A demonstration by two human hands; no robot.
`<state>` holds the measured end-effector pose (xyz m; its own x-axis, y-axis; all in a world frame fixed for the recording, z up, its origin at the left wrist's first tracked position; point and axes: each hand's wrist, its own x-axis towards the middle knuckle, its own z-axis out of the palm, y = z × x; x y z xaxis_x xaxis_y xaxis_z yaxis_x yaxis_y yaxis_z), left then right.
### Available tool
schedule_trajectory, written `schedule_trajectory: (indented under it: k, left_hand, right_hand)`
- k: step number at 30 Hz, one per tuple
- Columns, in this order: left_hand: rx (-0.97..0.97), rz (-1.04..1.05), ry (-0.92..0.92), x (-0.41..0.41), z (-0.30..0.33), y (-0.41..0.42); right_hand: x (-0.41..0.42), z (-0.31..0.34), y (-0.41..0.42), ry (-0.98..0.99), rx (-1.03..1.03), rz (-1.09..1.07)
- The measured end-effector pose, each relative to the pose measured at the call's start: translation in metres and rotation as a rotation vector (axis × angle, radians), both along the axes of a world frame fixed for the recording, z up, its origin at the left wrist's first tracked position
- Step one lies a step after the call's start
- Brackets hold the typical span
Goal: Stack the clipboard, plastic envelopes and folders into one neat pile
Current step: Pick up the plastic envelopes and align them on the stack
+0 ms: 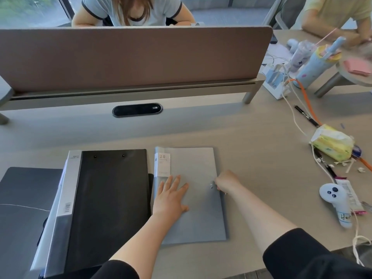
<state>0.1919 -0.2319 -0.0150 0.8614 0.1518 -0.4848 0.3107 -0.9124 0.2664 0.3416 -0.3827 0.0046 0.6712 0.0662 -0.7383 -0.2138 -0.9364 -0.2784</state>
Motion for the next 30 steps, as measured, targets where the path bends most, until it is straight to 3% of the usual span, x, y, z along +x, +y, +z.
schedule_trajectory:
  k: [13,20,30]
  left_hand:
    - [0.022,-0.012,0.000,-0.001,-0.002,0.002]
    - [0.040,-0.021,0.012,-0.001,0.001,0.000]
    - [0.046,-0.034,0.003,-0.002,0.002,0.002]
  right_hand:
    - [-0.035,-0.004,0.021,-0.174,-0.114,0.512]
    - [-0.040,-0.003,-0.017,-0.112,-0.087,0.413]
    - [-0.012,-0.003,-0.016,-0.191,-0.087,0.352]
